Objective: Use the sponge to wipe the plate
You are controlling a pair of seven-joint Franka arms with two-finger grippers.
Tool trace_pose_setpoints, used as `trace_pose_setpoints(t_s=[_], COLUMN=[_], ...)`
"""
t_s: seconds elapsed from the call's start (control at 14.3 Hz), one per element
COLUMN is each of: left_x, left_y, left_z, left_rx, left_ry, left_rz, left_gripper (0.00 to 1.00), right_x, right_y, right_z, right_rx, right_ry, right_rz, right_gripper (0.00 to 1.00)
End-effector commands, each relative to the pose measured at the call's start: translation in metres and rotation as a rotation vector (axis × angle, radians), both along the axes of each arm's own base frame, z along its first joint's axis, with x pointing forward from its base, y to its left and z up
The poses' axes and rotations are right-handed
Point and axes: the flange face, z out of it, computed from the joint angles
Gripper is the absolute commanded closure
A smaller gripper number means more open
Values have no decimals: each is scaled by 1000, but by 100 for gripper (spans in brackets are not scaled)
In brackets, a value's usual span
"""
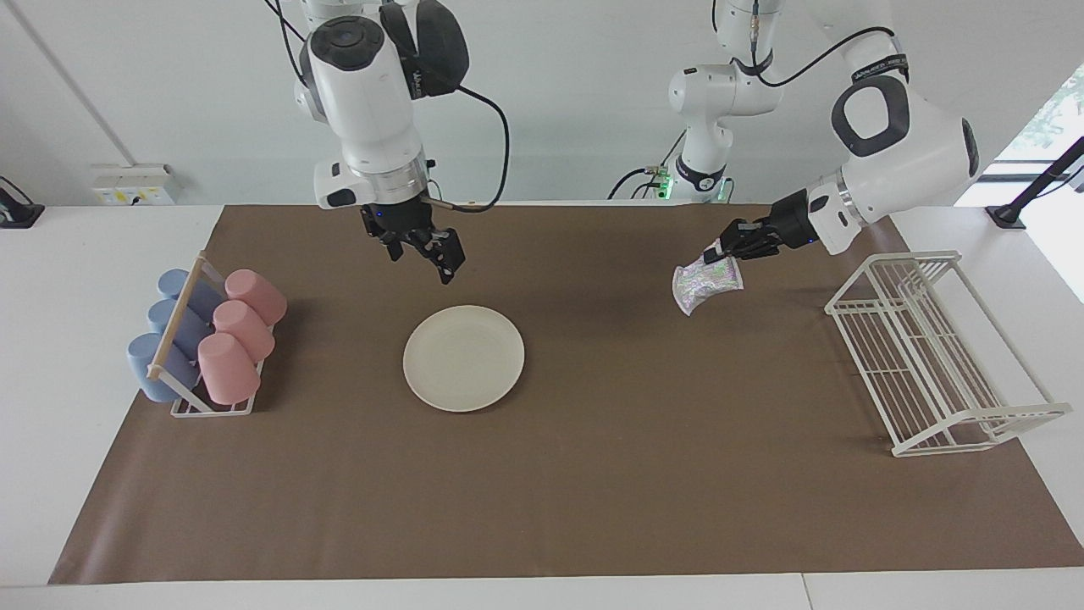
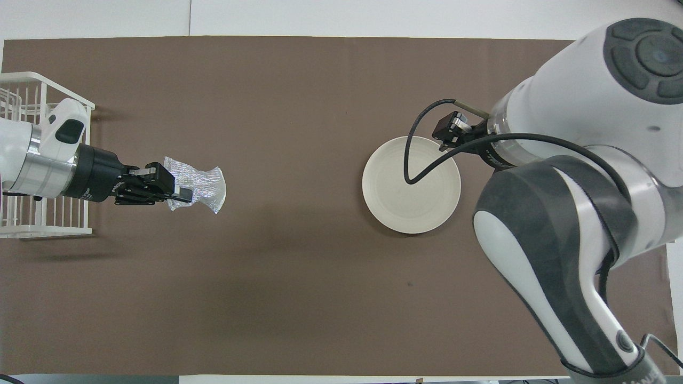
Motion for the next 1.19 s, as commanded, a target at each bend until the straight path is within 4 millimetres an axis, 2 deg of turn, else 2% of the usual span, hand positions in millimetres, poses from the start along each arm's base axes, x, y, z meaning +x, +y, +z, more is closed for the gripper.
trace_pose_setpoints(t_s=[0.0, 0.14, 0.35, 0.49, 0.7, 0.91, 1.12], left_x=[-1, -5, -7, -9, -9, 0, 19], left_y=[-18, -31, -33, -35, -44, -33, -20], left_z=[10, 6, 11, 15, 6, 4, -7], left_rx=[256, 459, 679, 837, 1083, 1254, 1441], left_ry=[-12, -34, -72, -89, -106, -136, -148], left_rz=[-16, -31, -64, -90, -129, -160, -199], left_gripper=[100, 100, 100, 100, 100, 100, 100], right_x=[-7, -8, -11, -12, -13, -11, -11], right_y=[-24, -27, -31, -47, -69, -73, -76], right_z=[5, 8, 17, 16, 14, 18, 20], right_rx=[-18, -18, -19, -24, -25, -23, -24], right_ry=[-7, -9, -24, 4, 44, 32, 30], right_rz=[77, 109, 198, 257, 282, 274, 274], right_gripper=[0, 0, 0, 0, 0, 0, 0])
